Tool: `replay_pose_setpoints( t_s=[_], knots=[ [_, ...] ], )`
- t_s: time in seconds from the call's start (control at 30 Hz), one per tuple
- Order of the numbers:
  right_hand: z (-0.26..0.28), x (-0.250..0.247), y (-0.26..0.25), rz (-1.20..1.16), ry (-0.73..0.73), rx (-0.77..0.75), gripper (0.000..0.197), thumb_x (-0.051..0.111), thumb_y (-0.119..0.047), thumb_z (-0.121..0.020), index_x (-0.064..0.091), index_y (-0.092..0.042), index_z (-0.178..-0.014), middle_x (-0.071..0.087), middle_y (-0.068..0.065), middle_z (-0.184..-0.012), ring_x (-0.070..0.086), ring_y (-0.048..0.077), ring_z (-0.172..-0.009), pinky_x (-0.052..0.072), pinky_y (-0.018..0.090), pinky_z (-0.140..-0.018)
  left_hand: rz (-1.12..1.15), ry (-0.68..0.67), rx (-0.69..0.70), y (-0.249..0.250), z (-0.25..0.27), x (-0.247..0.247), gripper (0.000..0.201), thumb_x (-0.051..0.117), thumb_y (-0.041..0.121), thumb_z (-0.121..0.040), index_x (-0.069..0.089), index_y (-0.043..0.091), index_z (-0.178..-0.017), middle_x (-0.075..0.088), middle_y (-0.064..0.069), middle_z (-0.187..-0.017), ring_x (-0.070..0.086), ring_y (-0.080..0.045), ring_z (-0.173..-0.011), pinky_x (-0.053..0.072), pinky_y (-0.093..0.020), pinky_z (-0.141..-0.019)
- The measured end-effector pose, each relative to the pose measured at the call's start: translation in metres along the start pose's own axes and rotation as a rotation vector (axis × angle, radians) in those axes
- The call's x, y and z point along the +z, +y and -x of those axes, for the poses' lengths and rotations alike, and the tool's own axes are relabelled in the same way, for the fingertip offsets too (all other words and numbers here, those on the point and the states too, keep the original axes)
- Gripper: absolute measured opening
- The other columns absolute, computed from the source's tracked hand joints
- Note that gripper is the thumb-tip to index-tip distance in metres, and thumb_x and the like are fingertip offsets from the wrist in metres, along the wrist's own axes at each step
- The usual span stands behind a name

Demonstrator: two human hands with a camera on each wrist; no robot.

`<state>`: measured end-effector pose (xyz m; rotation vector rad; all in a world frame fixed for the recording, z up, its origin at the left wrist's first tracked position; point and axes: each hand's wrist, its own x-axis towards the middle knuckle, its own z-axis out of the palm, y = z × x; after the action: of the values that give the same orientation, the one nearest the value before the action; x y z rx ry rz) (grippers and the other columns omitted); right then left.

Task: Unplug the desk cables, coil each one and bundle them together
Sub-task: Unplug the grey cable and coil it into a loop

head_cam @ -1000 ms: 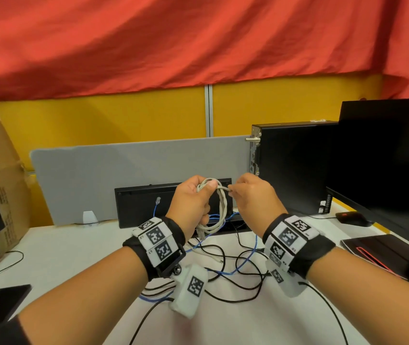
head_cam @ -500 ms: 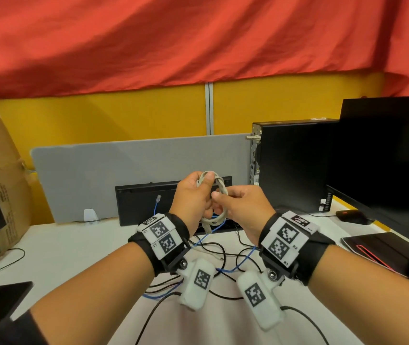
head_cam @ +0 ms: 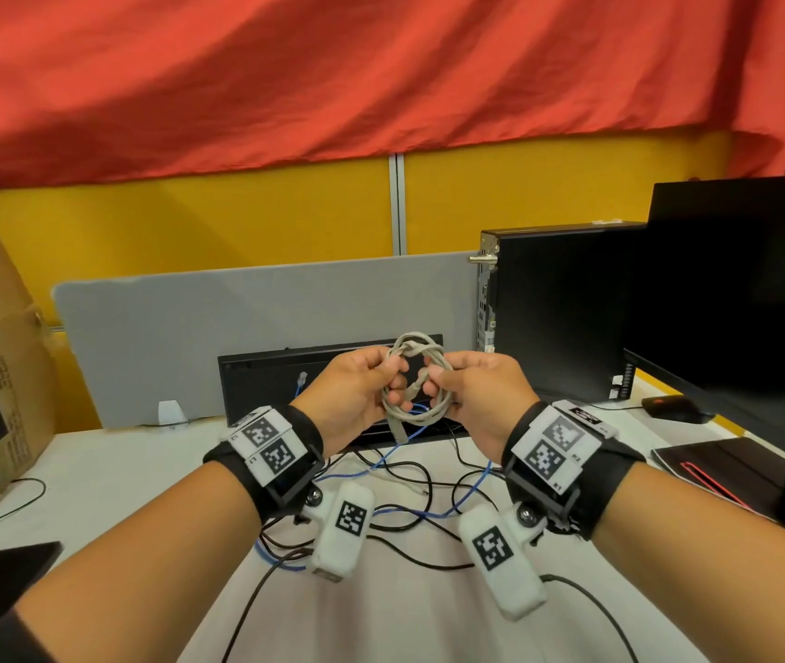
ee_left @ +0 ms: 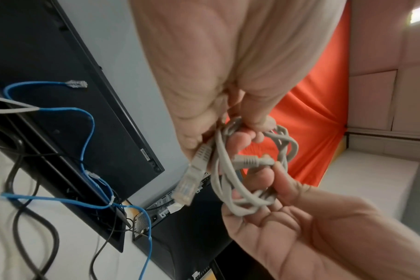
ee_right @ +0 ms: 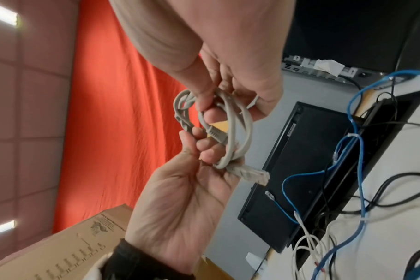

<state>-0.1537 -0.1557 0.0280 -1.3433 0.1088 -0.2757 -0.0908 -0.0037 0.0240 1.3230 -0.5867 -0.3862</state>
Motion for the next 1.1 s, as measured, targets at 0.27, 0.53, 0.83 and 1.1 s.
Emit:
replay_pose_setpoints(
  t_s=[0.27,0.53,0.83,1.1],
  knots=[
    [0.008,-0.003,-0.013,-0.209,-0.287,0.098,0.035,0.037,0.013,-0.093,0.061,0.005,-0.118,0.065,0.019,-0.093,0.062,0.022,-0.073,0.049,0.03,-0.072,-0.092,0.048,0.037,0.0,-0.001,0.002,0.023,0.035,0.011,-0.104,0.051,0.007,-0.088,0.042,-0.003,-0.068,0.039,-0.009,-0.054,0.047,-0.021,-0.055],
    [0.015,0.002,-0.019,-0.214,-0.348,0.122,0.04,0.037,0.013,-0.091,0.045,0.016,-0.13,0.055,0.017,-0.083,0.058,0.029,-0.076,0.044,0.054,-0.095,-0.218,0.093,0.072,-0.004,-0.003,0.011,0.021,0.037,0.012,-0.104,0.054,0.008,-0.092,0.042,-0.001,-0.07,0.037,-0.01,-0.056,0.045,-0.025,-0.059],
    [0.007,-0.007,-0.025,-0.289,-0.338,0.136,0.058,0.035,0.027,-0.084,0.039,-0.009,-0.129,0.06,0.011,-0.061,0.062,0.019,-0.051,0.053,0.031,-0.049,-0.358,-0.054,0.053,0.0,0.004,0.012,0.047,0.048,-0.026,-0.079,0.039,0.012,-0.104,0.037,-0.002,-0.082,0.038,-0.013,-0.069,0.041,-0.031,-0.073],
    [0.007,-0.015,-0.02,0.011,-0.309,0.0,0.036,0.041,0.023,-0.087,0.063,0.001,-0.104,0.07,0.013,-0.079,0.071,0.025,-0.079,0.06,0.037,-0.076,-0.349,-0.048,0.06,-0.003,0.007,0.017,0.056,0.064,-0.024,-0.072,0.038,0.008,-0.111,0.039,-0.011,-0.092,0.04,-0.027,-0.078,0.048,-0.04,-0.085]
  ],
)
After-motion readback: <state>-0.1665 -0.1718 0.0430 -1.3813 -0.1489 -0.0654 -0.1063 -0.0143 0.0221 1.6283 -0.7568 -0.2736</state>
